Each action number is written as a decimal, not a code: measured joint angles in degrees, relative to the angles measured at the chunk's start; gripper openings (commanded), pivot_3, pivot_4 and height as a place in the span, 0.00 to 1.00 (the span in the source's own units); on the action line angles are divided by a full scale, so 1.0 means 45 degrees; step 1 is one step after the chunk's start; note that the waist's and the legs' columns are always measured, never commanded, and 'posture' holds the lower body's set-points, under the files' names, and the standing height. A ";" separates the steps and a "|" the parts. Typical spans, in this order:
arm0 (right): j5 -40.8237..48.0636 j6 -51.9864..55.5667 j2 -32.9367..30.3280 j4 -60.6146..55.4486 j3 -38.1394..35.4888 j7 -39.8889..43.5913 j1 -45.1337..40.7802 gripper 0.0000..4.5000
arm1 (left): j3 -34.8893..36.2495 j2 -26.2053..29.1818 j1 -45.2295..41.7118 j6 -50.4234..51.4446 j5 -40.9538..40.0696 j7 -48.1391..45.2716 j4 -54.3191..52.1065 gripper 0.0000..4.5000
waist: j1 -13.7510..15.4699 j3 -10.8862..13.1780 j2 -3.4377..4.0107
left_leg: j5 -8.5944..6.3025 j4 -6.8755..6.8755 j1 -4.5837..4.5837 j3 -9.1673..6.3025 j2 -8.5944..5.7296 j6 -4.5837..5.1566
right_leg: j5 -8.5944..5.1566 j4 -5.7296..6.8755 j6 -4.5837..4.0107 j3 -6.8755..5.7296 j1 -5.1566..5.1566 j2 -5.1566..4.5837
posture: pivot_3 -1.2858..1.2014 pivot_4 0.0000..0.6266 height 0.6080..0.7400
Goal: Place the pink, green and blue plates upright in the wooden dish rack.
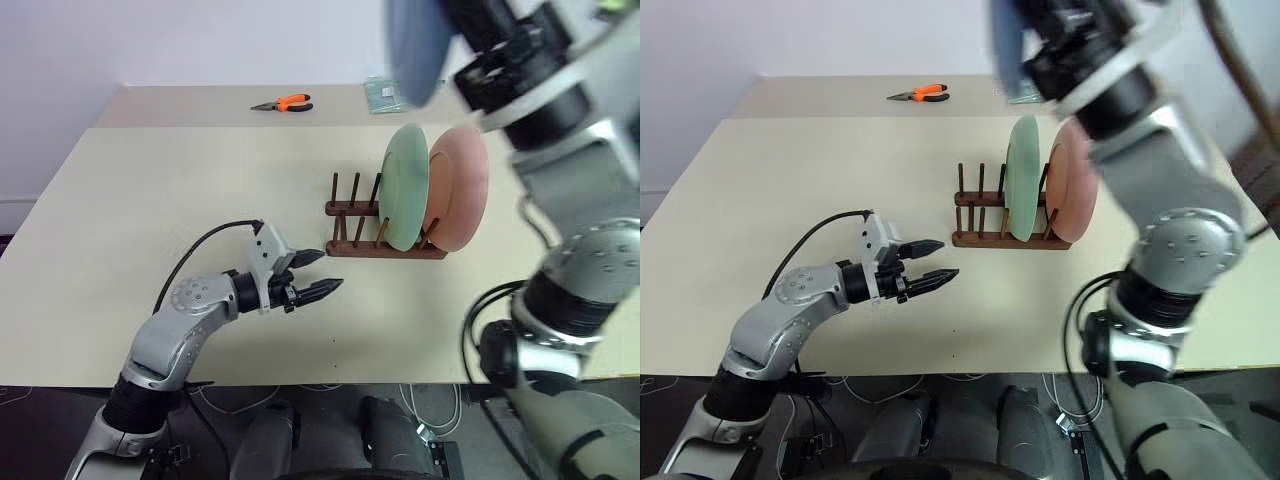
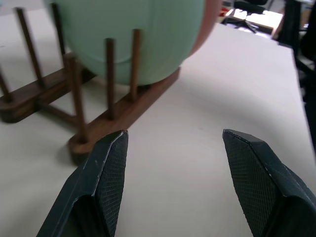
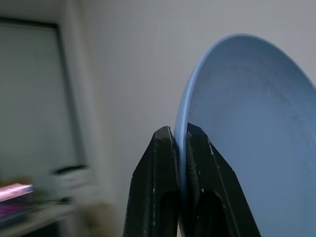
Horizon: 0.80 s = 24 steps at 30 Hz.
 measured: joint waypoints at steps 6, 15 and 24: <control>0.0809 0.0353 0.1101 0.0524 0.1236 -0.2506 0.1575 0.01 | 0.0652 0.0284 0.0454 -0.0034 0.0036 0.0151 0.0004 0.69 | -0.0002 0.0006 0.0013 | 0.0002 -0.0007 -0.0010 0.0034 -0.0012 -0.0003 | 0.0001 0.0012 0.0002 0.0002 -0.0027 -0.0001 | 0.52 0.24 1.00; 0.1014 0.0328 0.1036 0.0670 0.1380 -0.3570 0.2258 0.01 | 0.0737 0.0308 0.0812 0.0031 0.0022 0.0287 -0.0470 0.69 | -0.0291 0.0003 0.0017 | 0.0002 -0.0019 -0.0001 0.0047 -0.0006 -0.0002 | 0.0001 0.0019 0.0003 0.0000 -0.0027 0.0009 | 0.52 0.24 1.00; 0.1378 0.0346 0.1133 0.2020 0.1378 -0.4153 0.2480 0.34 | 0.0736 0.0302 0.0811 0.0073 0.0016 0.0377 -0.0523 0.69 | -0.0342 -0.0004 0.0021 | 0.0002 -0.0029 0.0007 0.0050 -0.0001 -0.0002 | 0.0002 0.0022 0.0004 0.0001 -0.0028 0.0019 | 0.52 0.24 1.00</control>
